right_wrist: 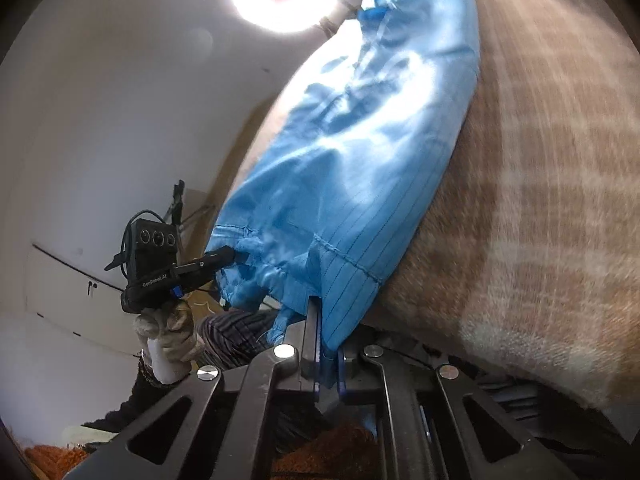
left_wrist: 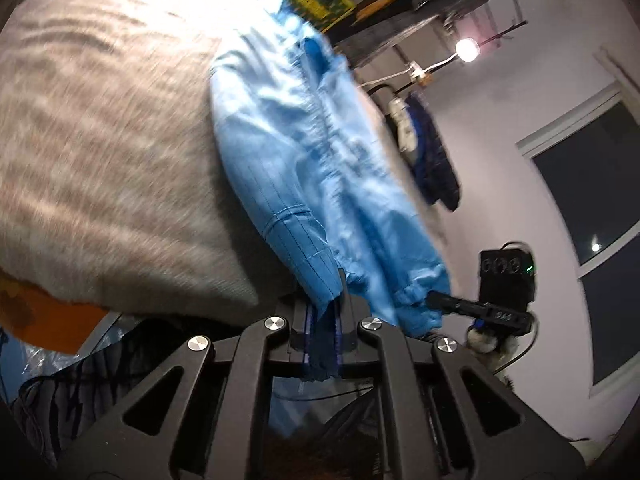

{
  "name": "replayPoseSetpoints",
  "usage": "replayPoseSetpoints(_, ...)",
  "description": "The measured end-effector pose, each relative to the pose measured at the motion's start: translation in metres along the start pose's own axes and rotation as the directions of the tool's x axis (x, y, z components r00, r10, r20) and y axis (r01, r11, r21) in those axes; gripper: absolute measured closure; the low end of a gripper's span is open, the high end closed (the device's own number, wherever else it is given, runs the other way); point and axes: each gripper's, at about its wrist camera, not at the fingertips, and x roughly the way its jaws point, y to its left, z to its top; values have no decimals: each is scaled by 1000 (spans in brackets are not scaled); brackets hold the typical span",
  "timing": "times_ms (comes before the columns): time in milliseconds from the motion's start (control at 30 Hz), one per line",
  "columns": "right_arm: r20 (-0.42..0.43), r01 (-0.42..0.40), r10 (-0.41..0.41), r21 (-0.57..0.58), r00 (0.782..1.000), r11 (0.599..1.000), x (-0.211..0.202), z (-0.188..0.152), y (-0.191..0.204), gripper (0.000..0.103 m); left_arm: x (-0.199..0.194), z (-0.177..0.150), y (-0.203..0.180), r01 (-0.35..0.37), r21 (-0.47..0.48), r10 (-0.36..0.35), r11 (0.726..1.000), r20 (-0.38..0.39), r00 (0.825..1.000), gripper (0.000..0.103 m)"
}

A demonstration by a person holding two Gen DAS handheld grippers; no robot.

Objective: Fold large clothes

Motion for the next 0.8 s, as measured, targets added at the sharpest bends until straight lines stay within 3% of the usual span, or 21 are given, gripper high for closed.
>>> replayPoseSetpoints(133,51,-34,34,4,998,999,-15,8,2,101,-4,18,-15,40,5,-40,999,33,999,98)
replayPoseSetpoints(267,96,-38,40,-21,995,999,-28,24,7,101,0,46,-36,29,59,-33,998,66,997,98)
replayPoseSetpoints(467,172,35,-18,-99,985,994,-38,58,33,101,11,86,-51,23,91,-33,996,114,993,98)
replayPoseSetpoints(800,210,134,-116,-76,971,988,-43,137,22,101,45,161,-46,-10,43,3,999,160,987,98)
